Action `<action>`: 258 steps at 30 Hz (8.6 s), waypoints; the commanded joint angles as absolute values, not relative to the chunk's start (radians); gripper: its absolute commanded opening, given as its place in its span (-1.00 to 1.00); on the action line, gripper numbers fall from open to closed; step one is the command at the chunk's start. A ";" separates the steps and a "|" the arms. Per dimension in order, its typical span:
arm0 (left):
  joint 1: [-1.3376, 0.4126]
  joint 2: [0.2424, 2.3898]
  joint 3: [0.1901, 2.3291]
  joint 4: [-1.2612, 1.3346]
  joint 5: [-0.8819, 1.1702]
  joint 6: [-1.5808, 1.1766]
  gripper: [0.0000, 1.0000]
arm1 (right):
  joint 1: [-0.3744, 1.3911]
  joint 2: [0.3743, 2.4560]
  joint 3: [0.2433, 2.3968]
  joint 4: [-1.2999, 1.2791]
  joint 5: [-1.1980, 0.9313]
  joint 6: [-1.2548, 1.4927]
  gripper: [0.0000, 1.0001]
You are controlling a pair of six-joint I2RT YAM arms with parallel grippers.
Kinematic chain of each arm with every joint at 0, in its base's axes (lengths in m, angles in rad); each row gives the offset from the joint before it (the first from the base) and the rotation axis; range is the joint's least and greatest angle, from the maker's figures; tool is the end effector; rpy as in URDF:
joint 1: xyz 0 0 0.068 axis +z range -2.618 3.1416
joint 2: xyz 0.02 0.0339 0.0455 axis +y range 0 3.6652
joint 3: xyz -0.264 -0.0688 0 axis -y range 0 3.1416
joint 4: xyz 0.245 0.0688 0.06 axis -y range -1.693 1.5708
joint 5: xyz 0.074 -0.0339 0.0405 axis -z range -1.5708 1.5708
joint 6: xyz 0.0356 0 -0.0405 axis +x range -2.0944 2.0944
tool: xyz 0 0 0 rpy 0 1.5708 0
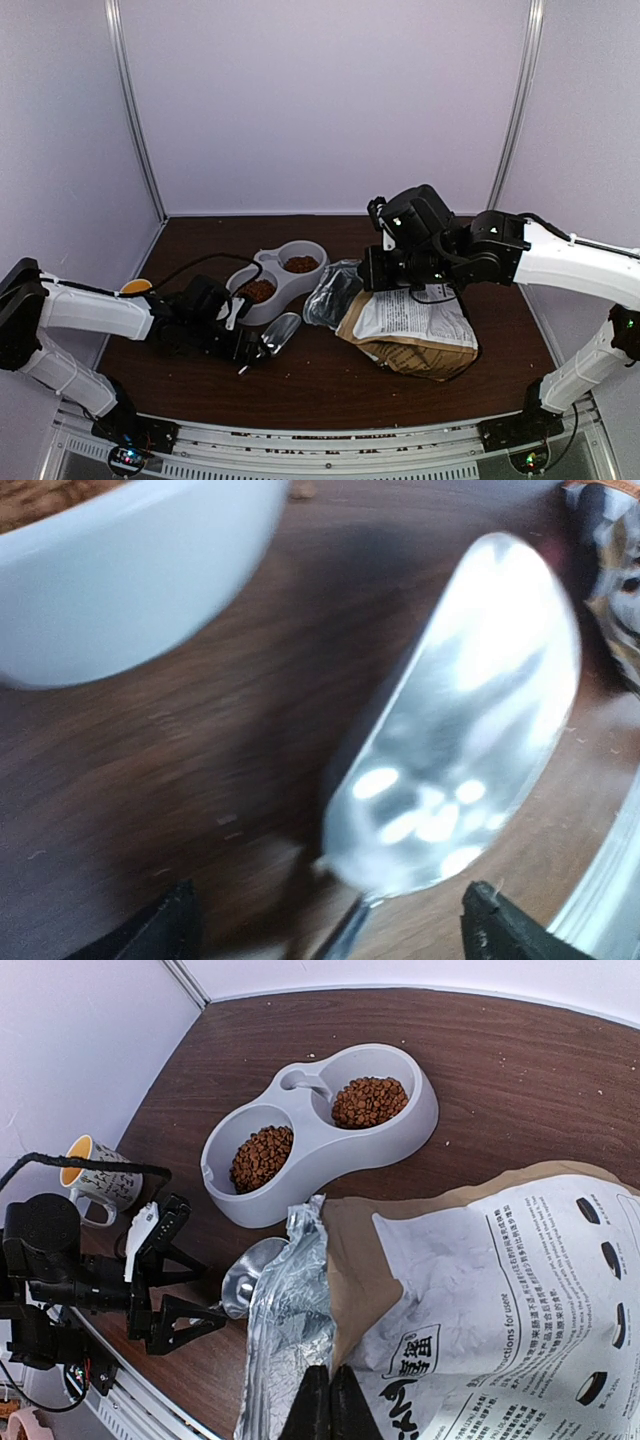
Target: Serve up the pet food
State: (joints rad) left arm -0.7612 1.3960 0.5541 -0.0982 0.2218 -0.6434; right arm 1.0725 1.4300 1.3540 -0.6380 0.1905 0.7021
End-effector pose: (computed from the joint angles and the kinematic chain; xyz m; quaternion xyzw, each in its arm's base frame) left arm 0.1728 -0.1755 0.1429 0.0899 0.9412 -0.2794 0.1673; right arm 0.1561 0.2727 0.3448 -0.1279 0.8973 0.2660 0.3282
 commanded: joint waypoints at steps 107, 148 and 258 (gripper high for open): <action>-1.012 1.272 1.193 -0.283 0.404 -0.069 -0.09 | 1.059 1.215 1.393 -0.646 -0.350 0.323 -1.00; -0.902 1.106 1.060 -0.225 0.398 -0.343 -1.00 | 0.983 0.751 0.942 -0.498 -0.198 0.254 0.88; -0.970 1.125 1.007 -0.187 0.422 -0.231 -0.11 | 1.077 1.463 1.625 -0.766 -0.359 0.003 -1.00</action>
State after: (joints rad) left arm -0.9760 1.1980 0.9535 -0.2317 0.4538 -0.2214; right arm 1.0885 1.5166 1.6222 -0.8204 -0.3454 -0.0174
